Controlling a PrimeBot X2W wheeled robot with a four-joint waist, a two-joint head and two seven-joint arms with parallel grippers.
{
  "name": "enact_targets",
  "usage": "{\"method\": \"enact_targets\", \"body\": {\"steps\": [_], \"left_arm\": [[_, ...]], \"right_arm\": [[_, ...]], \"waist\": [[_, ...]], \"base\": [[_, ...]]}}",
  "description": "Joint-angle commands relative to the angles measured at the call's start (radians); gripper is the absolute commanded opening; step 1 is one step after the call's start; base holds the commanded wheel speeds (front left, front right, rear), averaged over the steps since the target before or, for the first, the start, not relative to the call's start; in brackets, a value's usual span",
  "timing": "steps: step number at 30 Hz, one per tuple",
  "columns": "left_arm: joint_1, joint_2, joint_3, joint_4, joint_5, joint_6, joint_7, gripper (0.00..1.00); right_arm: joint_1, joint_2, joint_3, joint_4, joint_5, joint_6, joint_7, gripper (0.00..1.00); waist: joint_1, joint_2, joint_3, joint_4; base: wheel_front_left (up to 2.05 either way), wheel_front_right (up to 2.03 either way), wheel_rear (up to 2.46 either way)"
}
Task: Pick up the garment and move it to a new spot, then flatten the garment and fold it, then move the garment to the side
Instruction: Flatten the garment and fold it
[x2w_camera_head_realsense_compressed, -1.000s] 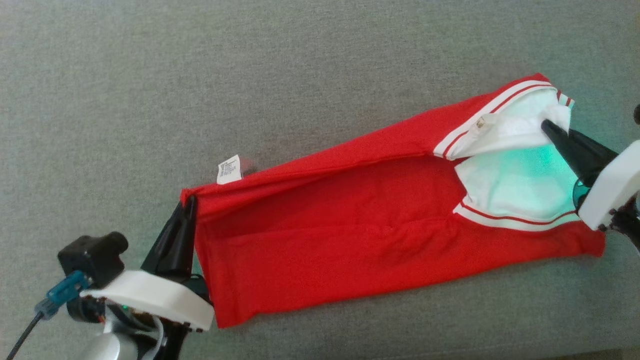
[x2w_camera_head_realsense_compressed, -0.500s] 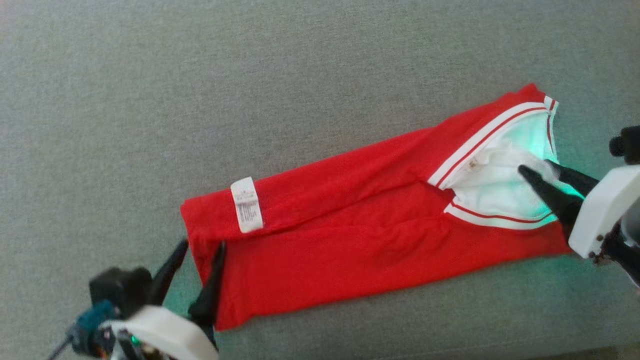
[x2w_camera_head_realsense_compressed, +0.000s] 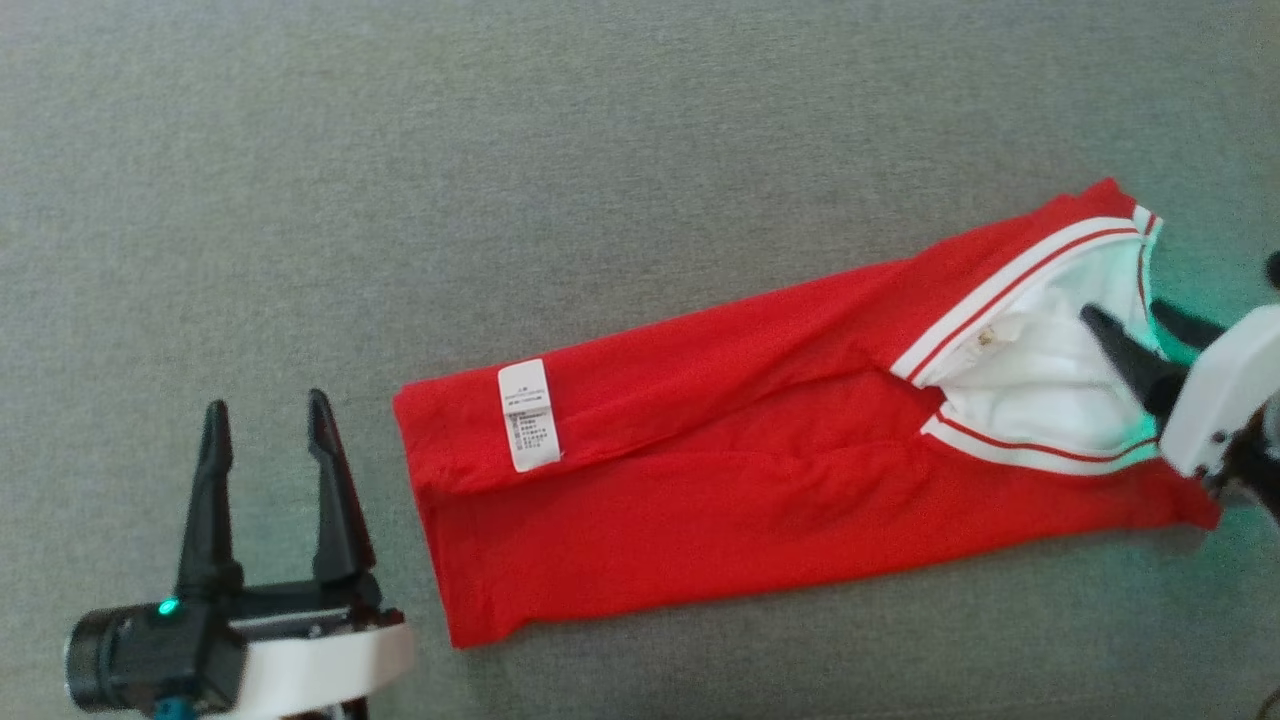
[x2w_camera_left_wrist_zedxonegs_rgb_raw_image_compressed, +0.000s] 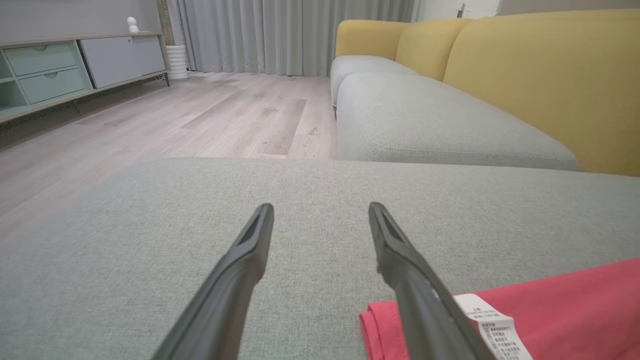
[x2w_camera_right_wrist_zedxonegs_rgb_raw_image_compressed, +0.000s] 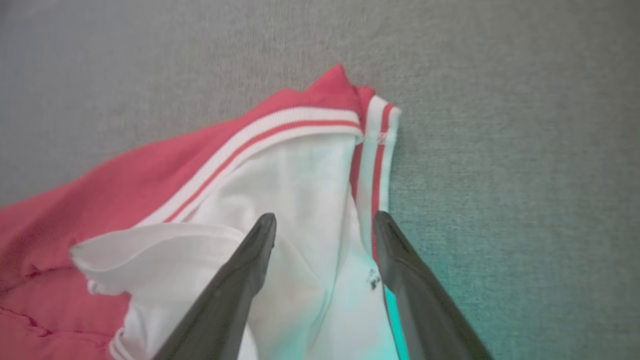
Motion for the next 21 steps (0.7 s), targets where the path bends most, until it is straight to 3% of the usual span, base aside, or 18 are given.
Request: {"method": "enact_targets", "body": {"steps": [1, 9, 17, 18, 19, 21], "left_arm": [[-0.023, 0.001, 0.029, -0.017, 0.016, 0.006, -0.013, 1.0], [-0.018, -0.1, 0.04, 0.034, 0.102, -0.06, -0.028, 1.0], [0.02, -0.2, 0.106, 0.071, 0.156, -0.161, -0.028, 1.0], [0.022, -0.212, 0.115, 0.077, 0.161, -0.176, -0.028, 1.0], [0.024, -0.222, 0.122, 0.086, 0.167, -0.192, -0.028, 1.0], [0.029, -0.239, 0.137, 0.102, 0.179, -0.221, -0.028, 1.0]], "right_arm": [[-0.007, -0.019, 0.014, -0.021, -0.023, -0.001, 0.008, 1.0], [0.011, 0.003, 0.011, 0.118, -0.14, -0.001, 0.023, 1.0], [0.07, 0.004, 0.051, 0.118, -0.115, -0.001, 0.073, 1.0], [0.073, 0.013, 0.057, 0.115, -0.105, -0.001, 0.073, 0.27], [0.072, 0.023, 0.066, 0.109, -0.096, -0.001, 0.065, 0.0], [0.058, 0.041, 0.062, 0.103, -0.084, -0.001, 0.03, 0.0]], "waist": [[0.0, 0.0, 0.004, 0.007], [0.0, 0.0, 0.008, 0.035], [0.0, 0.0, -0.021, 0.046], [0.0, 0.0, -0.025, 0.047], [0.0, 0.0, -0.029, 0.047], [0.0, 0.0, -0.04, 0.044]], "base": [[0.0, 0.0, 0.0], [0.0, 0.0, 0.0], [0.0, 0.0, 0.0], [0.0, 0.0, 0.0], [0.0, 0.0, 0.0], [0.0, 0.0, 0.0]]}}
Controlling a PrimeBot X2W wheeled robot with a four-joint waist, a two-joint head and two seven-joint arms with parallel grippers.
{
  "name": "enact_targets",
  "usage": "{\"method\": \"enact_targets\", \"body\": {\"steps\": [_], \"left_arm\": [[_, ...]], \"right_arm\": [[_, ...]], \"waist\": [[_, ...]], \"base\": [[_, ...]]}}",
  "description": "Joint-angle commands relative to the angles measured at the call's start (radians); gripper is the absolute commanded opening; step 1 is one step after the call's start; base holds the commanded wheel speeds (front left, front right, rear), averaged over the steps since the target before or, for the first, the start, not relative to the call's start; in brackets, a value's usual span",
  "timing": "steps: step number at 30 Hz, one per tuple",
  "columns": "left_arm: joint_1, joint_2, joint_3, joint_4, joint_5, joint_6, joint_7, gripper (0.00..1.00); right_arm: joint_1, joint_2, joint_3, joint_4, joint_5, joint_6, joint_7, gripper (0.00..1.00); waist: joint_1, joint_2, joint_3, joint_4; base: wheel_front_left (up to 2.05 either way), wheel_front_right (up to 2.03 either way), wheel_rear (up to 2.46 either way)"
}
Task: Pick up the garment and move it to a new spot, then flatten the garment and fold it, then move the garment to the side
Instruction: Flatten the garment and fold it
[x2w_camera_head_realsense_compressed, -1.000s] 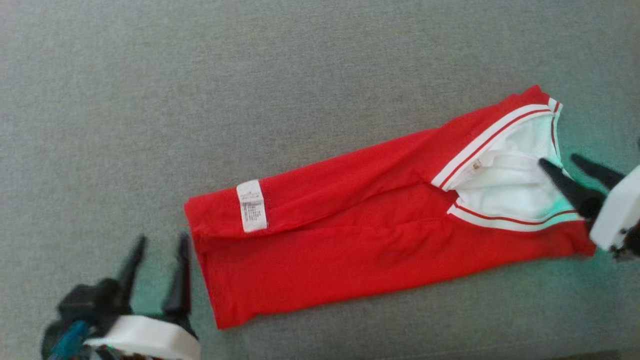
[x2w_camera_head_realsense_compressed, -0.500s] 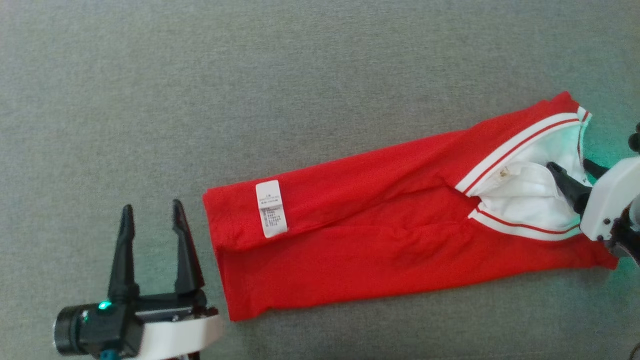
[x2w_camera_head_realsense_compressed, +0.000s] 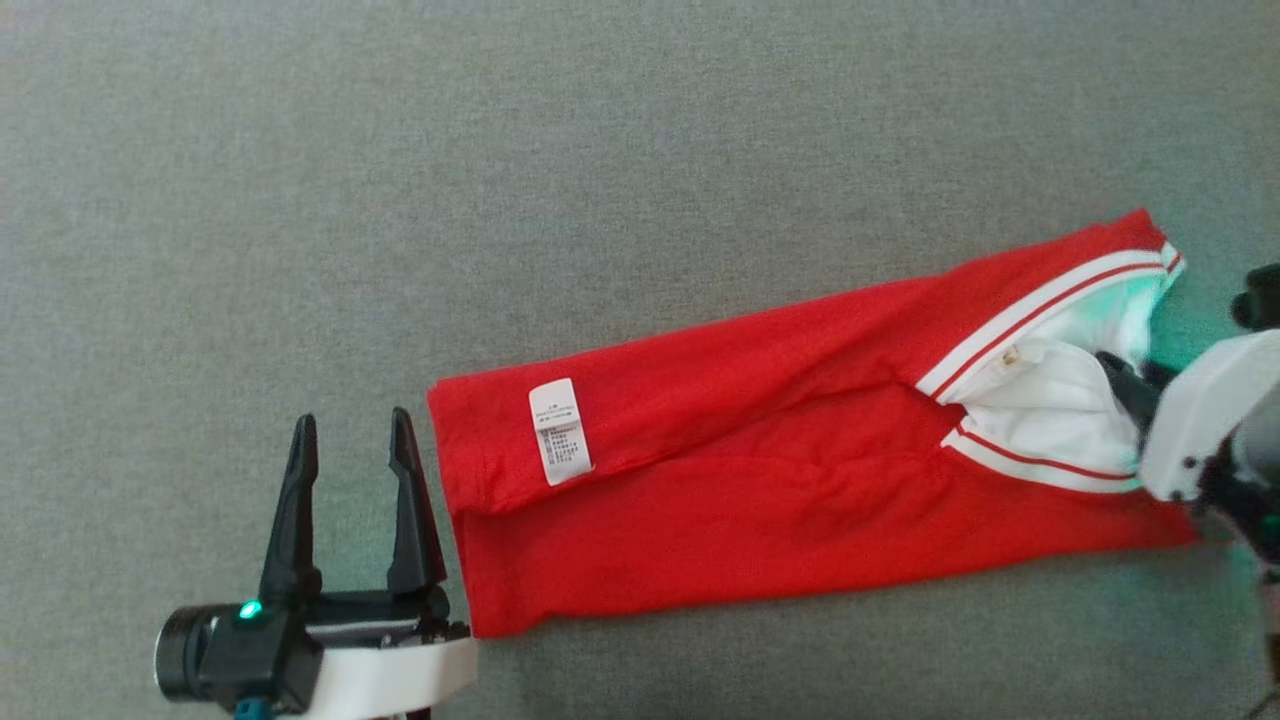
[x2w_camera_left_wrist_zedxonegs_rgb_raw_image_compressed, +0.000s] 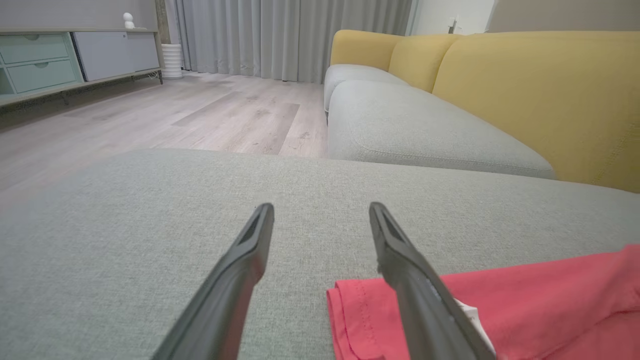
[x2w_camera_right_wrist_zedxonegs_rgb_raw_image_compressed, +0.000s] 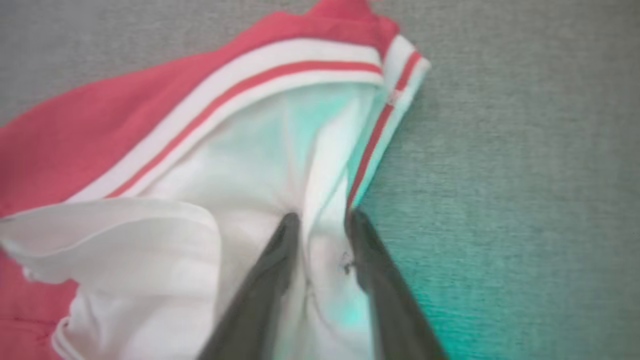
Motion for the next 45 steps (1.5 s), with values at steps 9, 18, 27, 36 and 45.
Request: {"method": "enact_targets", "body": {"steps": [9, 18, 27, 36, 45], "left_arm": [[0.052, -0.054, 0.109, 0.027, 0.031, -0.096, -0.009, 1.0], [0.085, -0.08, 0.151, 0.061, 0.036, -0.142, -0.009, 1.0], [0.092, -0.085, 0.153, 0.093, 0.013, -0.148, -0.009, 1.0], [0.073, -0.085, 0.13, 0.135, 0.003, -0.134, -0.009, 1.0], [0.086, -0.085, 0.123, 0.162, 0.007, -0.135, -0.01, 1.0]], "right_arm": [[-0.008, 0.019, -0.188, 0.037, 0.014, -0.001, -0.044, 0.0], [-0.043, -0.094, -0.34, -0.083, 0.057, -0.001, 0.101, 0.0], [0.07, 0.07, -0.05, -0.44, 0.09, -0.001, 0.243, 0.0], [0.083, 0.305, 0.313, -0.285, -0.009, -0.001, 0.021, 0.0], [0.015, 0.32, 0.408, -0.126, 0.012, -0.001, -0.158, 0.0]], "waist": [[0.0, -0.0001, -0.097, -0.005], [0.0, -0.0001, -0.151, 0.0], [0.0, -0.0001, -0.167, -0.012], [0.0, -0.0001, -0.175, -0.018], [0.0, -0.0001, -0.192, 0.005]], "base": [[0.0, 0.0, 0.0], [0.0, 0.0, 0.0], [0.0, 0.0, 0.0], [0.0, 0.0, 0.0], [0.0, 0.0, 0.0]]}}
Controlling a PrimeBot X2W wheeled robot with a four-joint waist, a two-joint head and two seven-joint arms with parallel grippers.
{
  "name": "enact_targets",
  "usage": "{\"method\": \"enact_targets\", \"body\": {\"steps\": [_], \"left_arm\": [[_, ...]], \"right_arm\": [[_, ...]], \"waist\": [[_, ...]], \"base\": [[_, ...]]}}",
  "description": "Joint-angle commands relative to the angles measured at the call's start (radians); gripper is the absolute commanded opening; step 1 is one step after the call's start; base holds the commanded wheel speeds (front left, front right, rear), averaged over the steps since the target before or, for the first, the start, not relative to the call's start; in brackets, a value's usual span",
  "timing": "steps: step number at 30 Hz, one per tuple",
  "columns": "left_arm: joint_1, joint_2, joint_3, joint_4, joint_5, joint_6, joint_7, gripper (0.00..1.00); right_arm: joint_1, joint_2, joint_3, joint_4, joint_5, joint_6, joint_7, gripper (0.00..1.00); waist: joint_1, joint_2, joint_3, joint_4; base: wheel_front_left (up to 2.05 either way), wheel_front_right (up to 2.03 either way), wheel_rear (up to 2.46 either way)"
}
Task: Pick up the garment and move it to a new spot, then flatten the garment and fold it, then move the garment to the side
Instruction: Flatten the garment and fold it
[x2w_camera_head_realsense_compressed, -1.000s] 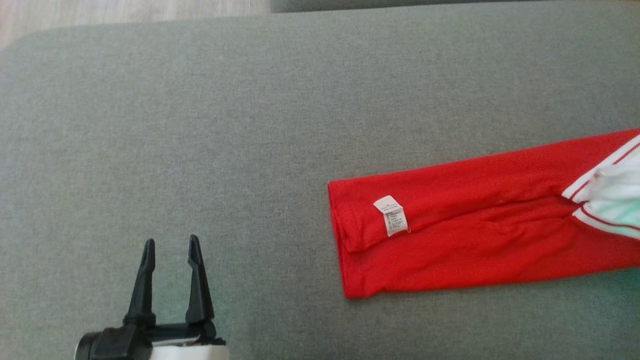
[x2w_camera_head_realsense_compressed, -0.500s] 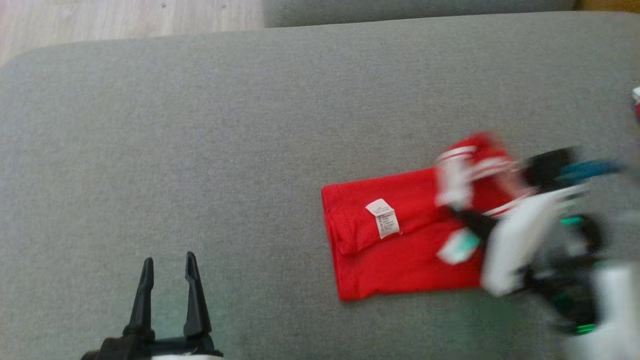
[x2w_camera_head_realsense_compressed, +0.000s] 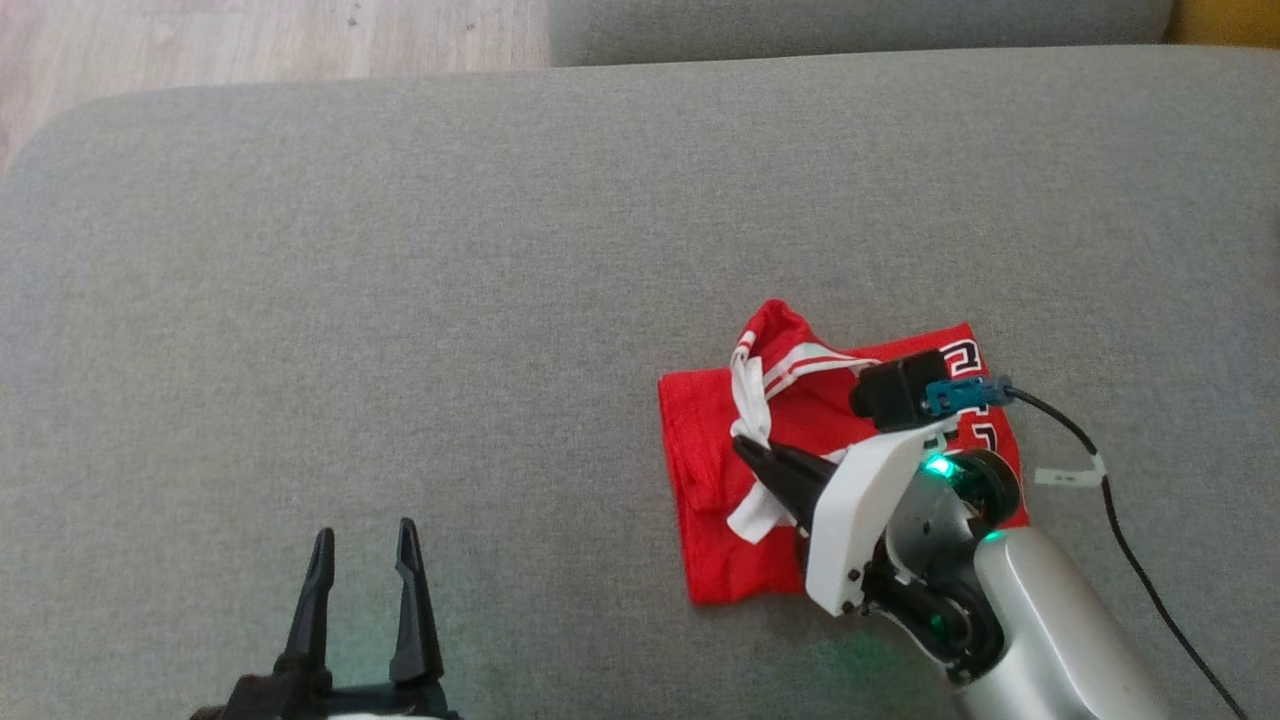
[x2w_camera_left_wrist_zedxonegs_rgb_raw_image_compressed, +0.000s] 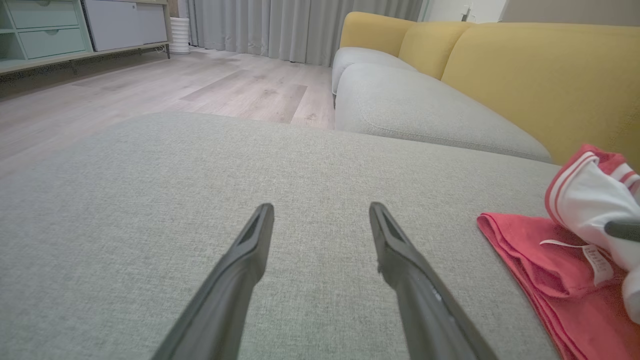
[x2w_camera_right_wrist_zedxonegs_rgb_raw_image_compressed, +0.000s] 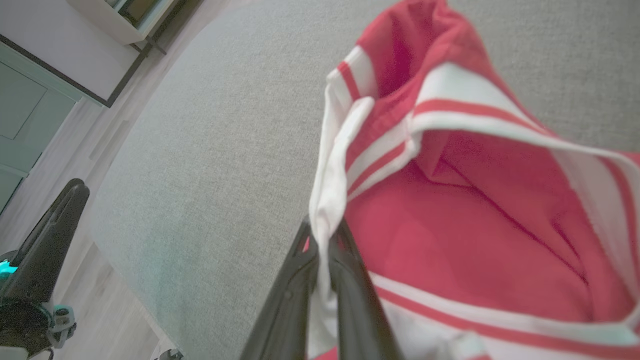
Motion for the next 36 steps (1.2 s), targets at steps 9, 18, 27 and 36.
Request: {"method": "enact_targets", "body": {"steps": [9, 18, 27, 36], "left_arm": [[-0.001, -0.005, 0.024, -0.008, -0.01, 0.01, -0.01, 1.0], [0.018, -0.005, 0.047, -0.009, 0.001, 0.005, -0.01, 1.0], [0.026, -0.005, 0.071, -0.023, 0.035, -0.012, -0.01, 1.0], [0.024, -0.005, 0.078, -0.011, 0.074, -0.052, -0.01, 1.0]], "right_arm": [[-0.049, 0.015, 0.089, 0.007, 0.073, -0.001, -0.059, 1.0], [-0.009, 0.015, -0.026, -0.138, 0.203, -0.001, -0.352, 1.0], [0.127, -0.07, -0.284, -0.223, -0.057, -0.001, -0.498, 1.0], [0.251, -0.098, -0.424, -0.022, -0.329, -0.001, -0.734, 1.0]], "waist": [[0.0, -0.0001, -0.021, 0.002], [0.0, -0.0001, -0.044, -0.023], [0.0, -0.0001, -0.078, -0.046], [0.0, -0.0001, -0.148, -0.045]], "base": [[0.0, 0.0, 0.0], [0.0, 0.0, 0.0], [0.0, 0.0, 0.0], [0.0, 0.0, 0.0]]}}
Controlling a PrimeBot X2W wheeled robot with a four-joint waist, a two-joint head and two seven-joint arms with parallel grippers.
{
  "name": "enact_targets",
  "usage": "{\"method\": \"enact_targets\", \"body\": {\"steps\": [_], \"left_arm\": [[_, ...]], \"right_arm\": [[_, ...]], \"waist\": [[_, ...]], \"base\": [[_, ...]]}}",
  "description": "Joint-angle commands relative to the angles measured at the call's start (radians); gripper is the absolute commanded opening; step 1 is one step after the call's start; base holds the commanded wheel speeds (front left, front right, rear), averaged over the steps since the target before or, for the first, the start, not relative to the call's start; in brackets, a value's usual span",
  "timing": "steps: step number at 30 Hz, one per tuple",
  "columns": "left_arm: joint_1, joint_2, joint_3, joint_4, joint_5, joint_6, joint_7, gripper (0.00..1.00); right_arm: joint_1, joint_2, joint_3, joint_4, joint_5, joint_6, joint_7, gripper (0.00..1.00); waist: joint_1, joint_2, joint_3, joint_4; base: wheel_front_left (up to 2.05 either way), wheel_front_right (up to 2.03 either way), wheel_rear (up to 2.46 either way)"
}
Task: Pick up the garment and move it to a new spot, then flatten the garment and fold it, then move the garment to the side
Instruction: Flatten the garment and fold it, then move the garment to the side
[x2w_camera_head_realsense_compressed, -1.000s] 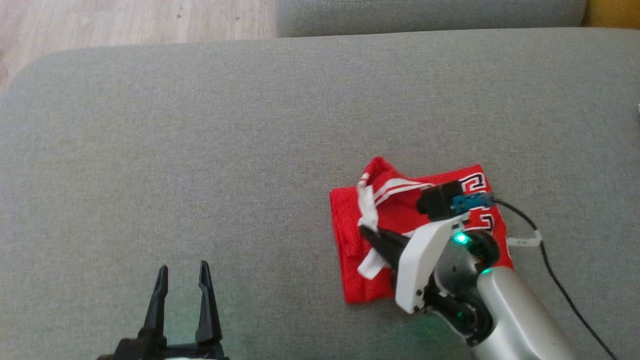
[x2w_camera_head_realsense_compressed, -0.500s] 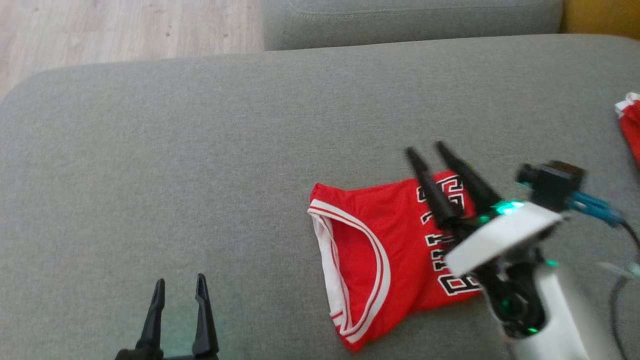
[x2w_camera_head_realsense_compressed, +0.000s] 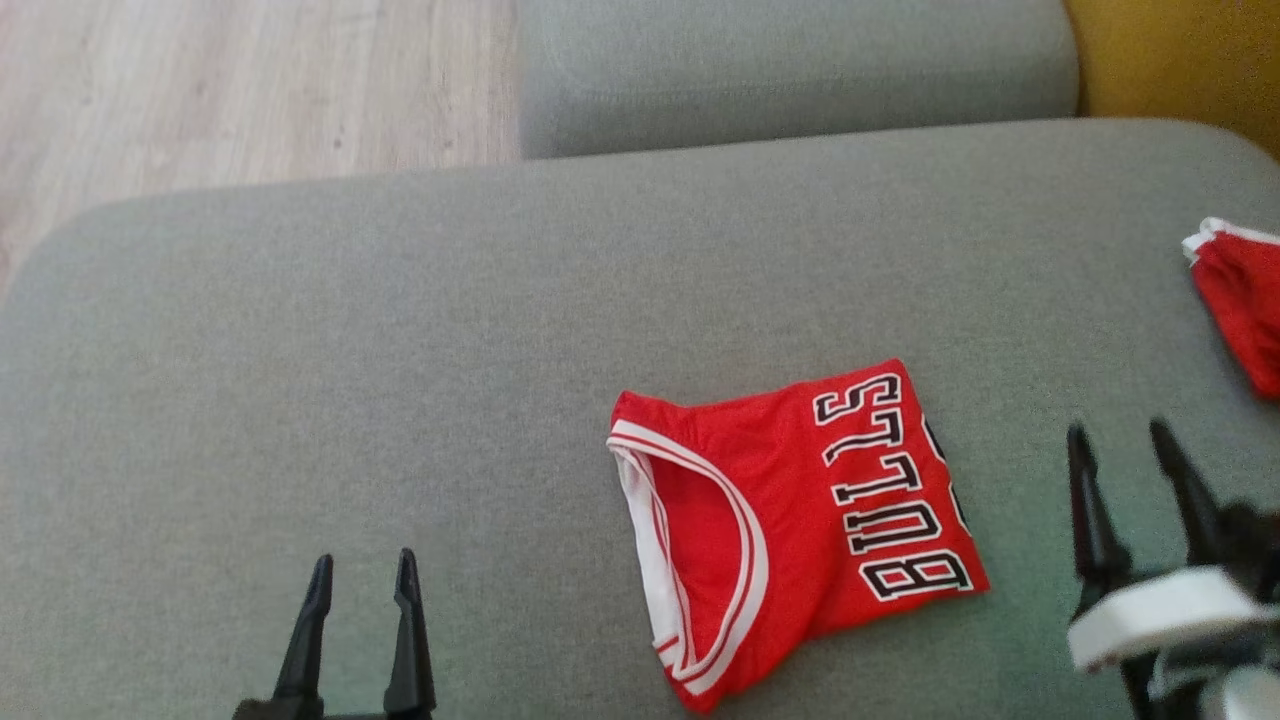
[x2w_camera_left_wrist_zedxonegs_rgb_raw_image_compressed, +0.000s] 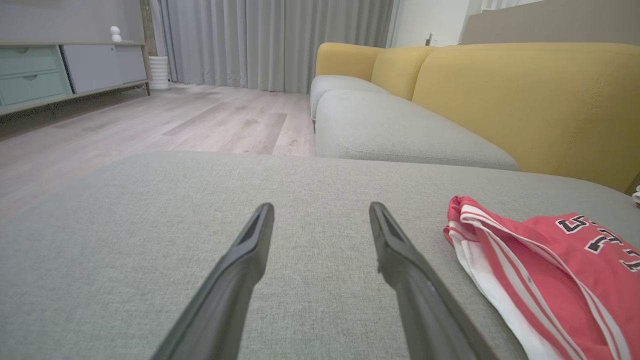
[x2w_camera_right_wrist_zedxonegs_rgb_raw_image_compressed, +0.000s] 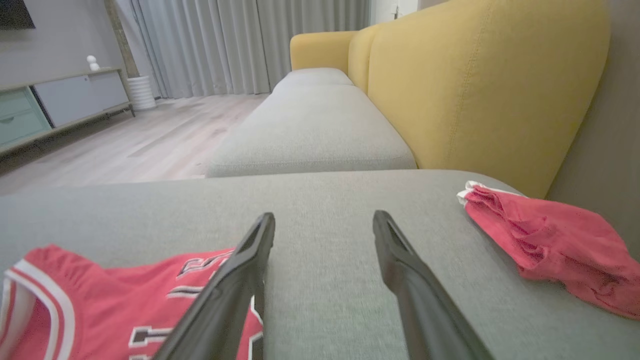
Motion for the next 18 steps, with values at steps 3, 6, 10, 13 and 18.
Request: {"method": "enact_targets", "body": {"steps": [3, 6, 10, 13, 18], "left_arm": [[-0.02, -0.006, 0.058, -0.014, 0.023, -0.011, -0.01, 1.0], [-0.025, -0.006, 0.079, 0.011, 0.037, -0.033, -0.01, 1.0], [-0.03, -0.006, 0.093, 0.052, 0.046, -0.052, -0.01, 1.0], [-0.029, -0.006, 0.1, 0.072, 0.046, -0.049, -0.01, 1.0], [-0.022, -0.006, 0.103, 0.078, 0.037, -0.044, -0.01, 1.0]], "right_arm": [[0.007, -0.003, 0.037, 0.056, -0.051, -0.001, -0.101, 1.0], [0.008, 0.005, 0.052, 0.129, -0.077, -0.001, -0.163, 1.0], [0.007, 0.018, 0.055, 0.195, -0.089, -0.001, -0.196, 1.0], [0.006, 0.019, 0.078, 0.229, -0.097, -0.001, -0.202, 1.0], [-0.006, 0.015, 0.09, 0.24, -0.091, -0.001, -0.203, 1.0]], "waist": [[0.0001, -0.0001, -0.03, 0.006], [0.0001, -0.0001, -0.041, 0.012], [0.0001, -0.0001, -0.052, 0.023], [0.0001, -0.0001, -0.056, 0.026], [0.0001, -0.0001, -0.055, 0.029]], "base": [[0.0, 0.0, 0.0], [0.0, 0.0, 0.0], [0.0, 0.0, 0.0], [0.0, 0.0, 0.0], [0.0, 0.0, 0.0]]}}
